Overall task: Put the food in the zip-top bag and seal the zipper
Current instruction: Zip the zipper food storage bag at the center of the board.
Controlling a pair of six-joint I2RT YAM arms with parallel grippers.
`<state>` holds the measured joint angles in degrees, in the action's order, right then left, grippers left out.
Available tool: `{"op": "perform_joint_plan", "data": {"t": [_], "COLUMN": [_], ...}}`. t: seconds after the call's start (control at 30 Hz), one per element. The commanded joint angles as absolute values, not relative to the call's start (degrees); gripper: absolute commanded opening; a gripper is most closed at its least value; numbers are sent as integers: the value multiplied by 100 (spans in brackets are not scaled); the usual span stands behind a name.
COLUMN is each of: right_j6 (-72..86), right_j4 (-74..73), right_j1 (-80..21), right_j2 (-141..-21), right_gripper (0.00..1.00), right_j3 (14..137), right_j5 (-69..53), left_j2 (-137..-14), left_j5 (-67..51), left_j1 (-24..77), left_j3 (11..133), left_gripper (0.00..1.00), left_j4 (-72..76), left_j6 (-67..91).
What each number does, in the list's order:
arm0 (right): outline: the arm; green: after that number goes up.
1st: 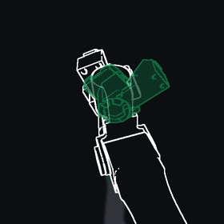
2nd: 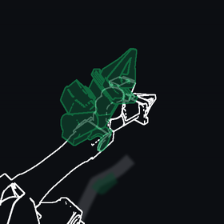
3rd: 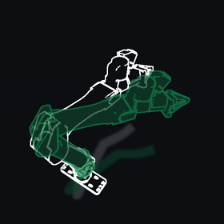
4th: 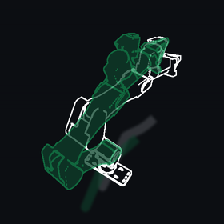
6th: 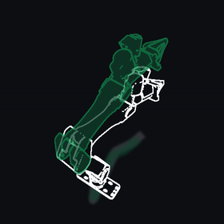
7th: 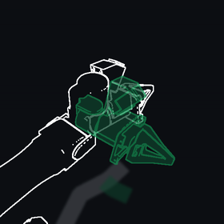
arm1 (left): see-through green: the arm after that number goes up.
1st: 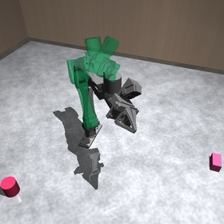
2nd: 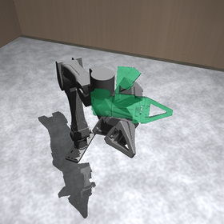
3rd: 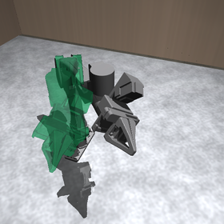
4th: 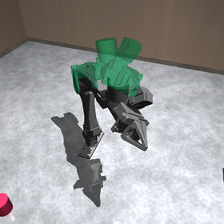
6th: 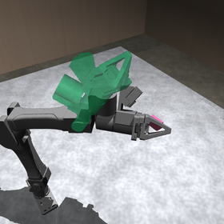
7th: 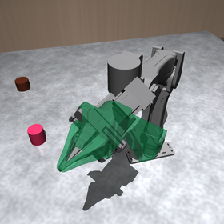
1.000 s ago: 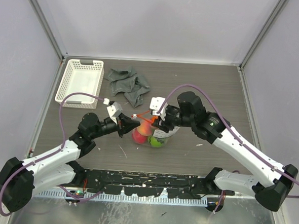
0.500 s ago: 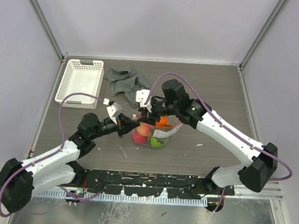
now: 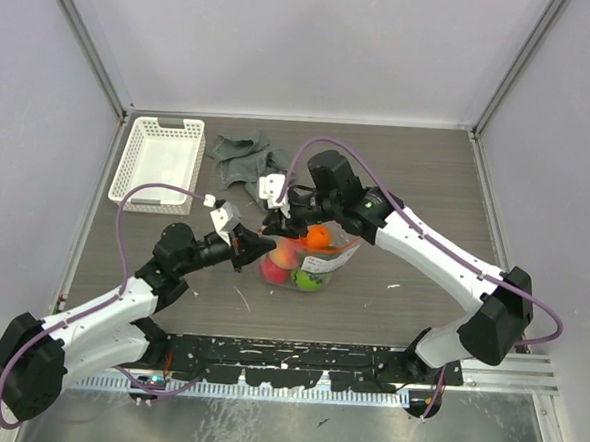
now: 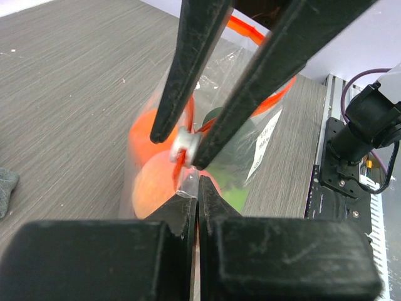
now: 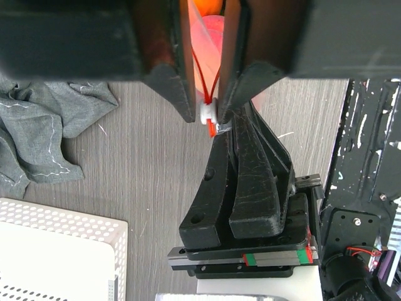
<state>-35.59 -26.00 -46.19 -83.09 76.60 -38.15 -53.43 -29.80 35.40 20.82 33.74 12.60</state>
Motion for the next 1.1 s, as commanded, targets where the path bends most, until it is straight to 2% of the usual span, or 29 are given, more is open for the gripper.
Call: {"op": "perform_joint_plan", "data": {"t": [0.0,0.33,0.43,0.53,0.63,0.87,1.07], "right_j6": [-3654,-3727,-3653,-3598,-3577,-3560,-3568], "right_j4": [-2696,-3133,-3059,-3026,-3047,-3068,-3052], "right_j1": [-4652,-4649,-4650,-4649,-4649,-4649,-4651], "right_j2": [-8348,-8210,-8134,-8096,-8086,-8021,-7989], "right_gripper": [22,1,1,1,1,1,1], "right_j3": [7954,7980,8013,8027,8009,7986,7994], "right_j5": [-3934,-3612,-3604,-3644,-3665,-3734,-3791], "left_j2": [-5178,-5178,-5198,-5210,-5234,-5445,-5715], "left_j5": [-3033,-2962,-2911,-2901,-2900,-3080,-3293], "left_j1": [3551,3550,3549,3550,3550,3546,3551], "left_j3": [2118,2118,2119,2118,2118,2215,2340], "left_gripper": [0,0,0,20,27,36,37], "left_j4": [3641,3636,3621,3657,3728,4001,4138], "left_j6": [1235,1235,1226,1217,1182,1027,958]}}
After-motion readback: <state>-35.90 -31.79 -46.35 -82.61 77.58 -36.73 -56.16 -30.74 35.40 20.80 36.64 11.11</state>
